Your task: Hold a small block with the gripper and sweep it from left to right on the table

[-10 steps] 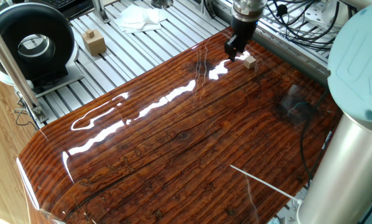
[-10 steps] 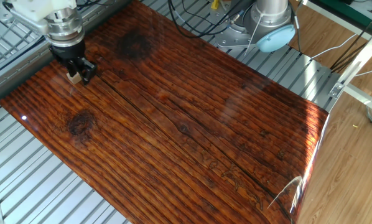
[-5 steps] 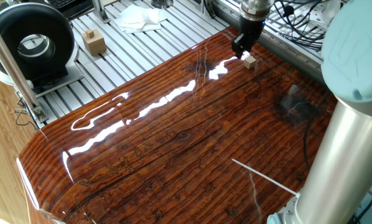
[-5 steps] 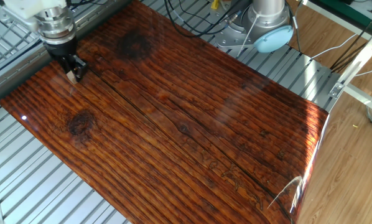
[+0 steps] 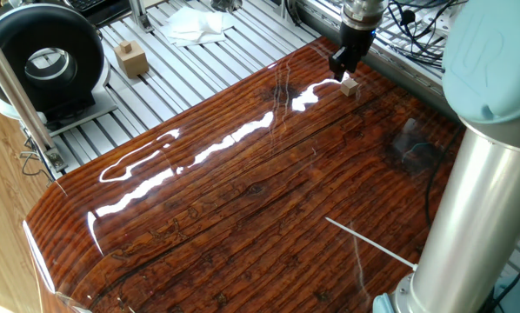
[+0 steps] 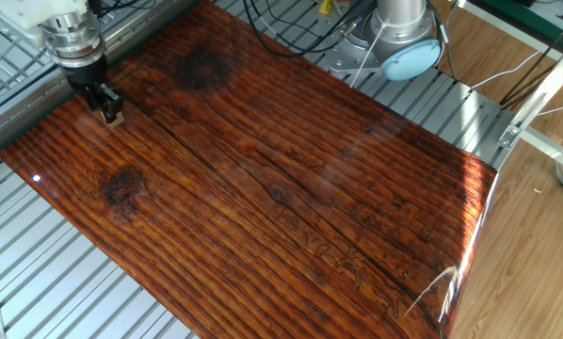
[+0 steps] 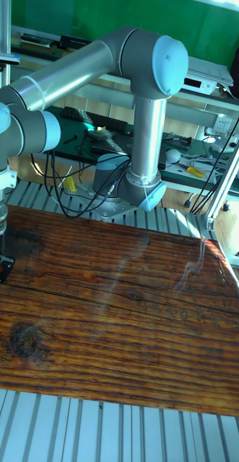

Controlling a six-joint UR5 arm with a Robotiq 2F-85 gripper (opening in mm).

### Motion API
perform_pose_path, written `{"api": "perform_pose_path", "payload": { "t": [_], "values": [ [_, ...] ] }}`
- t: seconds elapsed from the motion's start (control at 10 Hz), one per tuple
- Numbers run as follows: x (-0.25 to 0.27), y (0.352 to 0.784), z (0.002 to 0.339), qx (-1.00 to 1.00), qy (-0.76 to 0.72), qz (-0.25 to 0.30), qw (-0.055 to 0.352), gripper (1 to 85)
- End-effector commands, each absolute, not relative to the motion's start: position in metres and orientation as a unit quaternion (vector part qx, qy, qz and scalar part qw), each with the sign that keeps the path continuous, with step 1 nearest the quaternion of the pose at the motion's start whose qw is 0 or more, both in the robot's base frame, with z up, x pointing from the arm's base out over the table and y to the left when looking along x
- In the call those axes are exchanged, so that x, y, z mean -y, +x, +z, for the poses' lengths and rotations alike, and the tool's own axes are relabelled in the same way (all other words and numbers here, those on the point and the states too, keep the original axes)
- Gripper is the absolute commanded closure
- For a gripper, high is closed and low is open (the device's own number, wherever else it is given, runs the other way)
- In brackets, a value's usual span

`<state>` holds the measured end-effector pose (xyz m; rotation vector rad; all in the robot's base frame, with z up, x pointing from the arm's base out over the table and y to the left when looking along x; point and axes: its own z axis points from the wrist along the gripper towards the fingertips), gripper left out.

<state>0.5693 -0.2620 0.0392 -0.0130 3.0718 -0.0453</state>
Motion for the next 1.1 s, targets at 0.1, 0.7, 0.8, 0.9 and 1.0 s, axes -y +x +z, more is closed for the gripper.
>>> {"api": "perform_pose_path", "payload": {
  "t": [0.1, 0.7, 0.8, 0.9, 1.0],
  "values": [
    [0.258, 0.570, 0.035, -0.999, 0.019, 0.004, 0.035, 41.3],
    [0.265, 0.562, 0.028, -1.000, 0.019, -0.005, 0.022, 32.3],
    [0.265, 0.562, 0.027, -1.000, 0.019, -0.004, 0.022, 32.7],
    [0.265, 0.561, 0.026, -1.000, 0.020, -0.003, 0.022, 33.0],
    [0.265, 0.560, 0.025, -1.000, 0.021, -0.003, 0.022, 33.3]
  ]
}}
